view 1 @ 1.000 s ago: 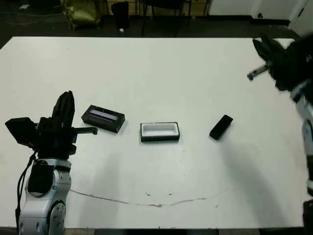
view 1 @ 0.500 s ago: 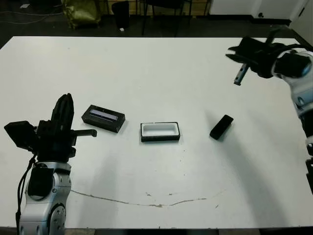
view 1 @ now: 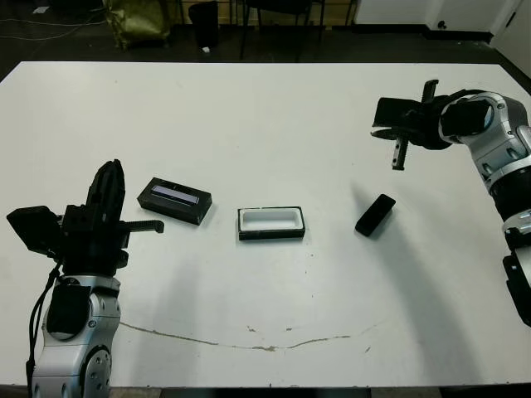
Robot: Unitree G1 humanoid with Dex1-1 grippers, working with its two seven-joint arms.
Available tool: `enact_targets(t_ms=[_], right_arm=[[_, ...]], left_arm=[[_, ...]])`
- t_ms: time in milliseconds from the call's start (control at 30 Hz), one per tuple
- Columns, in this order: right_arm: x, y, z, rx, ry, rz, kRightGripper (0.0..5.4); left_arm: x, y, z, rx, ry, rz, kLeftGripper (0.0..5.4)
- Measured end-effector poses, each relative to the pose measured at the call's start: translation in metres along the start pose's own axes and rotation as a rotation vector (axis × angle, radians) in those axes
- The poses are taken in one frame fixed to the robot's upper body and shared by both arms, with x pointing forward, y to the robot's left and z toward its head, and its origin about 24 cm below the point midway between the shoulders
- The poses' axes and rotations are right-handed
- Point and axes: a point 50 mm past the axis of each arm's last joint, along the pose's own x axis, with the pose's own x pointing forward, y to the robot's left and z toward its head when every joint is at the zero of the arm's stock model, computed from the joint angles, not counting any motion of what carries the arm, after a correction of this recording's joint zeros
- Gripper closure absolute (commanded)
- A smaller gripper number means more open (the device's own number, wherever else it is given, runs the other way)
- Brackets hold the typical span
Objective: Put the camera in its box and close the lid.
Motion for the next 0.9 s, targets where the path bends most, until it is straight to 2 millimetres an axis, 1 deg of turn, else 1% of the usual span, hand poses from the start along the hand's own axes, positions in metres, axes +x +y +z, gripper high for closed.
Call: enact_targets(t_ms=[167, 333, 533, 733, 900], right_arm=[[0.005, 0.006, -0.003, -0.023, 0.042, 0.054, 5.4], [0.012, 0.013, -0.001, -0.028, 0.062, 0.097, 5.4], [0.017, 0.02, -0.002, -0.002, 0.071, 0.14, 5.4], [0.026, 0.035, -0.003, 0.005, 0.073, 0.192, 5.4], [0.03, 0.041, -0.003, 0.018, 0.104, 0.227, 5.4]], left_arm=[[0.0, -0.001, 0.0, -0.001, 0.0, -0.003, 5.39], [0.001, -0.001, 0.0, -0.002, -0.001, -0.004, 5.39], [0.001, -0.001, 0.001, -0.002, -0.002, -0.005, 5.39], [0.001, -0.001, 0.001, -0.002, -0.002, -0.002, 5.39], [0.001, -0.002, 0.001, -0.003, -0.003, -0.003, 5.39]])
